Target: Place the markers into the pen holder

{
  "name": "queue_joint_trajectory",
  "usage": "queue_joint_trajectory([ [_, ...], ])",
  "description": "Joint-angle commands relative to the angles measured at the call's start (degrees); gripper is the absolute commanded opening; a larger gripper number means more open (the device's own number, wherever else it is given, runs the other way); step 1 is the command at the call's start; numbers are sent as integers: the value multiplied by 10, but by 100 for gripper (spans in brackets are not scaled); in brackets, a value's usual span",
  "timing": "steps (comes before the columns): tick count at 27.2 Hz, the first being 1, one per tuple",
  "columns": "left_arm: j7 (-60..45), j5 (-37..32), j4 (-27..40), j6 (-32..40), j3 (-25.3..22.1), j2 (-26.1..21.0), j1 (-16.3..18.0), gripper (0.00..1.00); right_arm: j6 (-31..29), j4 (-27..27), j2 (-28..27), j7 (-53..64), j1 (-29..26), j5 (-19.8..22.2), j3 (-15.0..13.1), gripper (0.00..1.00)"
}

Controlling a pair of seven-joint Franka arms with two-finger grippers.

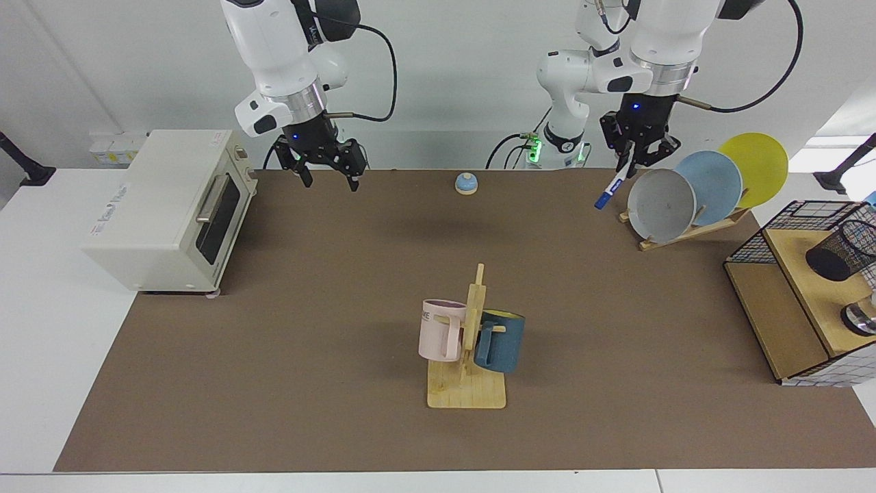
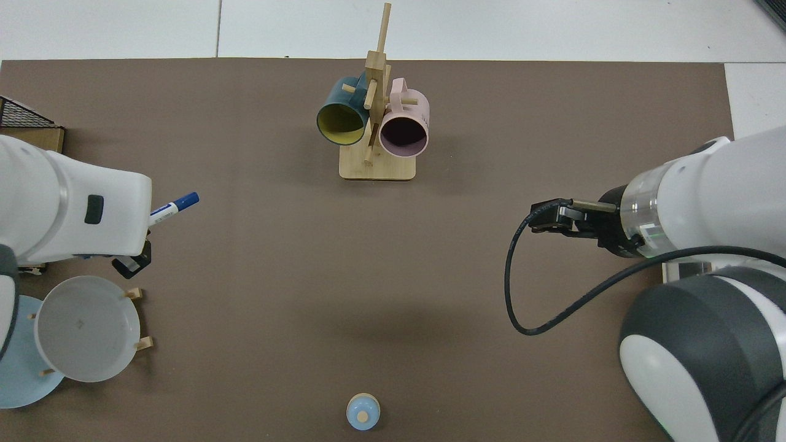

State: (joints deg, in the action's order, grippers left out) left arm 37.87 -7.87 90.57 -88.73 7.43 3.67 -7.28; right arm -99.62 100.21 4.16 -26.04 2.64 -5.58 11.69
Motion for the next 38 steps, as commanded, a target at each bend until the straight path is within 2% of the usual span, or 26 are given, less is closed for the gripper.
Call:
queue_joint_trajectory([
  [1, 66, -32, -48, 34, 6, -25, 37, 0, 28, -10, 2, 75, -4, 32, 6, 99],
  [6, 147, -52, -62, 36, 7, -31, 73, 0, 46, -37, -4, 131, -11, 43, 4, 99],
  [14, 228, -125, -61, 41, 6, -31, 81, 0, 68, -46, -6, 199, -26, 76, 4, 99],
  [26, 408, -199, -64, 14, 7, -36, 126, 0, 121, -45, 1, 195, -68, 83, -2, 99],
  [38, 561, -250, -79, -50, 5, -51, 169, 0, 137, -46, 1, 172, -61, 78, 5, 99],
])
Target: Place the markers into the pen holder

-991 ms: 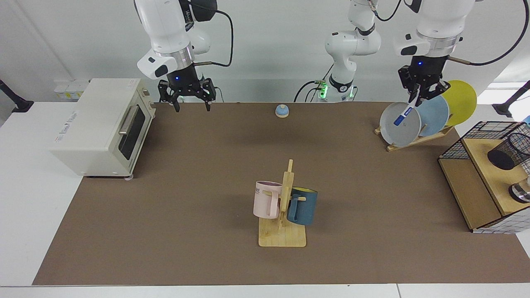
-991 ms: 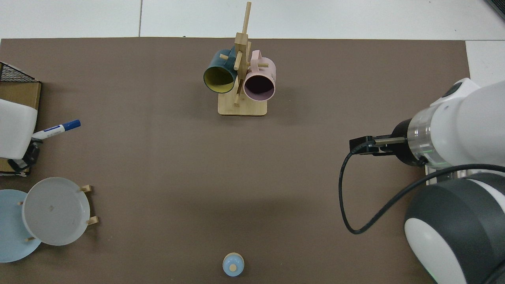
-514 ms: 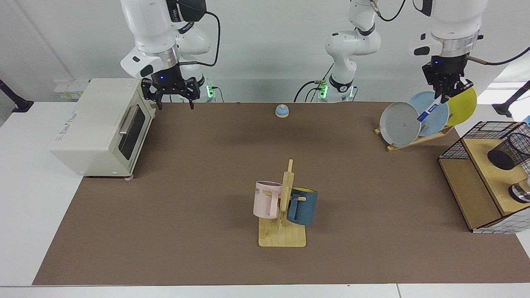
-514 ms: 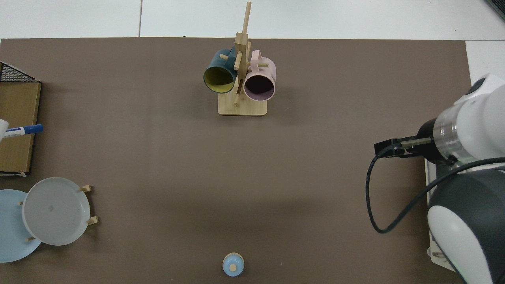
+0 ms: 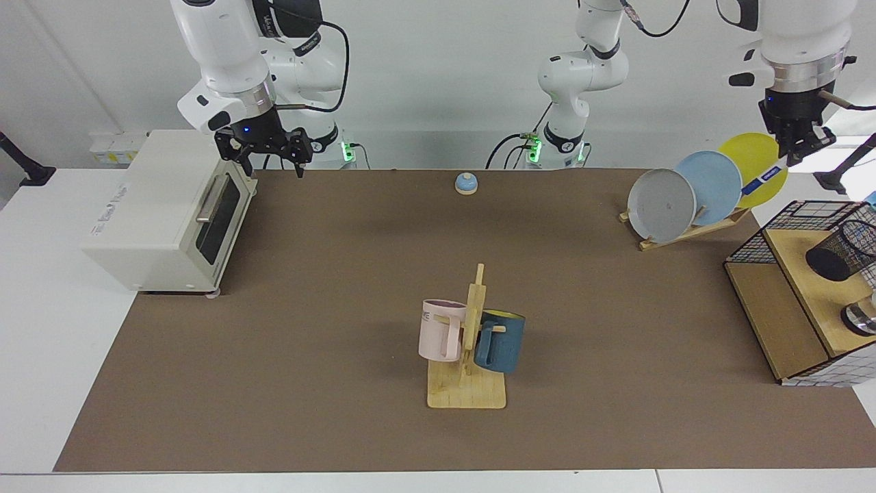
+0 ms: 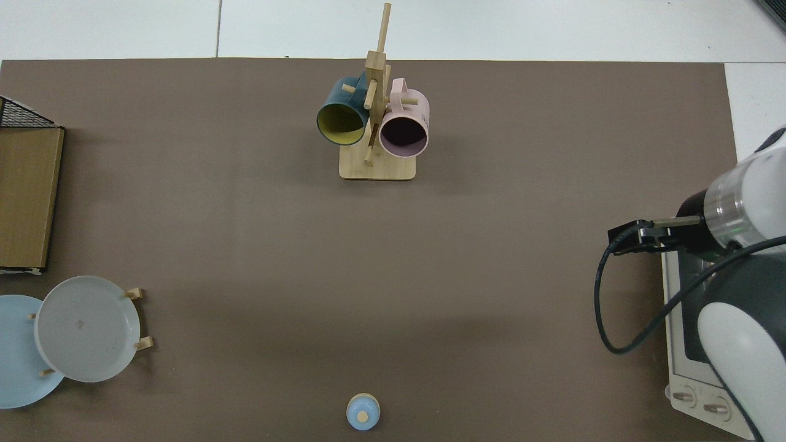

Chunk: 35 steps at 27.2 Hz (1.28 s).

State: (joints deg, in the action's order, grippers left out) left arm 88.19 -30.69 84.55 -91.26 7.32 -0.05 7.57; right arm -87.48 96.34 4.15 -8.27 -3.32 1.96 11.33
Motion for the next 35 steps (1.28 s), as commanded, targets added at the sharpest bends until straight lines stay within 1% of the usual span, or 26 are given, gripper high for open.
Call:
queue_joint_trajectory([
  [1, 66, -21, -18, -32, 6, -14, 36, 0, 14, -7, 2, -6, -1, 1, 10, 99],
  [3, 85, -21, -18, -51, 8, -15, 62, 0, 11, -7, 2, -5, -1, -4, 11, 99],
  [6, 121, -21, -18, -79, 7, -17, 80, 0, 5, -6, 5, -3, -1, -13, 11, 99],
  [8, 135, -22, -18, -85, 8, -23, 95, 0, 5, -6, 6, -3, -1, -24, 10, 99],
  [10, 145, -22, -18, -90, 8, -28, 101, 0, 5, -6, 6, -6, -1, -34, 10, 99],
  [14, 184, -20, -18, -125, 7, -42, 124, 0, 5, -6, 6, -5, -1, -36, 9, 99],
  [18, 218, -21, -29, -155, 7, -59, 130, 0, 5, -6, 6, -5, -5, -36, 8, 99],
  [21, 224, -28, -47, -154, 8, -72, 130, 0, 5, -6, 6, -5, -8, -35, 7, 99],
  [26, 227, -37, -52, -166, 6, -86, 133, 0, 5, -6, 6, -6, -8, -35, 6, 99],
  [30, 249, -39, -75, -167, 7, -102, 138, 0, 5, -6, 6, -5, -8, -35, 5, 99],
  [35, 254, -49, -77, -168, 9, -104, 138, 0, 5, -6, 6, -5, -8, -35, 5, 99],
])
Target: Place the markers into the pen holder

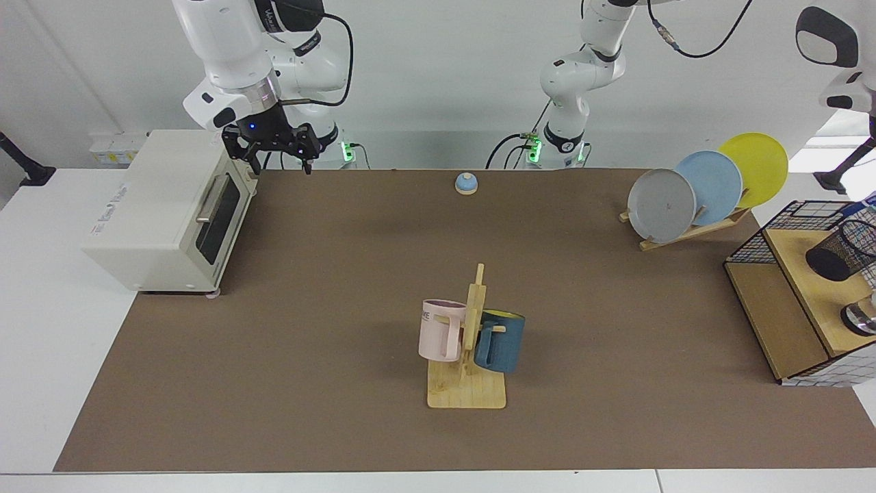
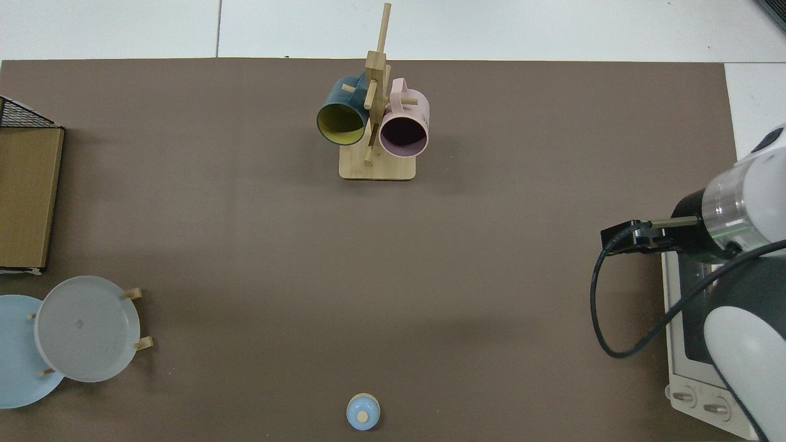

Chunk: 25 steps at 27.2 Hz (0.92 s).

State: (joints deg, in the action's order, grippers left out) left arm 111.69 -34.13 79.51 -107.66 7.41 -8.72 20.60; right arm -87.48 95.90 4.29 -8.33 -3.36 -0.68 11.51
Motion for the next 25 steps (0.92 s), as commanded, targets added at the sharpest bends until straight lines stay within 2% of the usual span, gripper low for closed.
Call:
queue_joint_trajectory([
  [1, 20, -15, -27, -4, 8, -17, 8, 0, 5, -2, 5, -5, -8, -9, 4, 99],
  [25, 24, -14, -24, 7, 7, -10, 4, 0, 5, -2, 5, -5, -8, -9, 3, 99],
])
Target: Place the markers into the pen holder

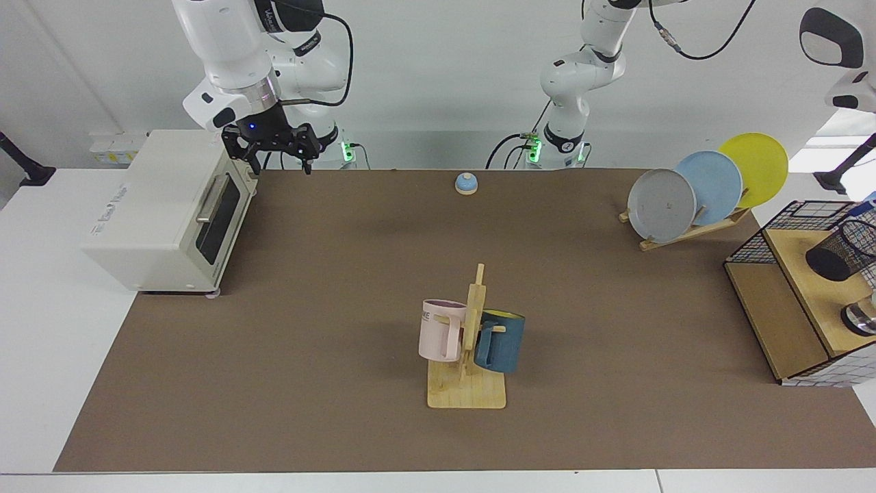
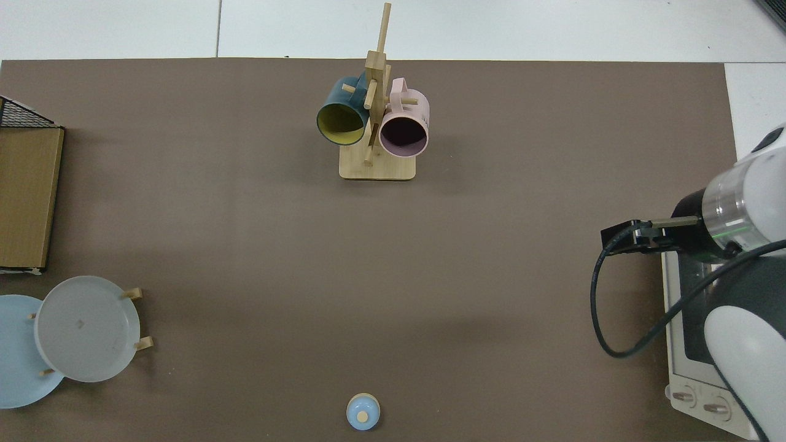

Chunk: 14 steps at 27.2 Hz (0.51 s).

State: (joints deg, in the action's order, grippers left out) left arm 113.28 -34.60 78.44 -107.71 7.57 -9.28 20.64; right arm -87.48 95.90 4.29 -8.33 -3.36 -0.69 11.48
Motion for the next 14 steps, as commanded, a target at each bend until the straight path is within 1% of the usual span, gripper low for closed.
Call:
queue_joint_trajectory([
  [1, 8, -9, -14, 7, 5, -5, 5, 0, 5, -2, 5, -5, -8, -9, 3, 99],
  [5, 10, -8, -11, 3, 4, -5, 7, 0, 5, -2, 5, -5, -8, -9, 3, 99],
  [7, 17, -6, -10, 6, -1, -4, 0, 0, 5, -2, 5, -5, -8, -9, 3, 99],
  [9, 36, 0, -9, -1, -29, -5, -14, 0, 5, -2, 5, -5, -8, -9, 4, 99],
  [11, 56, 14, -9, -7, -66, -6, -38, 0, 5, -2, 5, -5, -8, -9, 3, 99],
  [14, 87, 47, -9, -39, -106, -10, -49, 0, 5, -2, 5, -5, -8, -9, 3, 99],
])
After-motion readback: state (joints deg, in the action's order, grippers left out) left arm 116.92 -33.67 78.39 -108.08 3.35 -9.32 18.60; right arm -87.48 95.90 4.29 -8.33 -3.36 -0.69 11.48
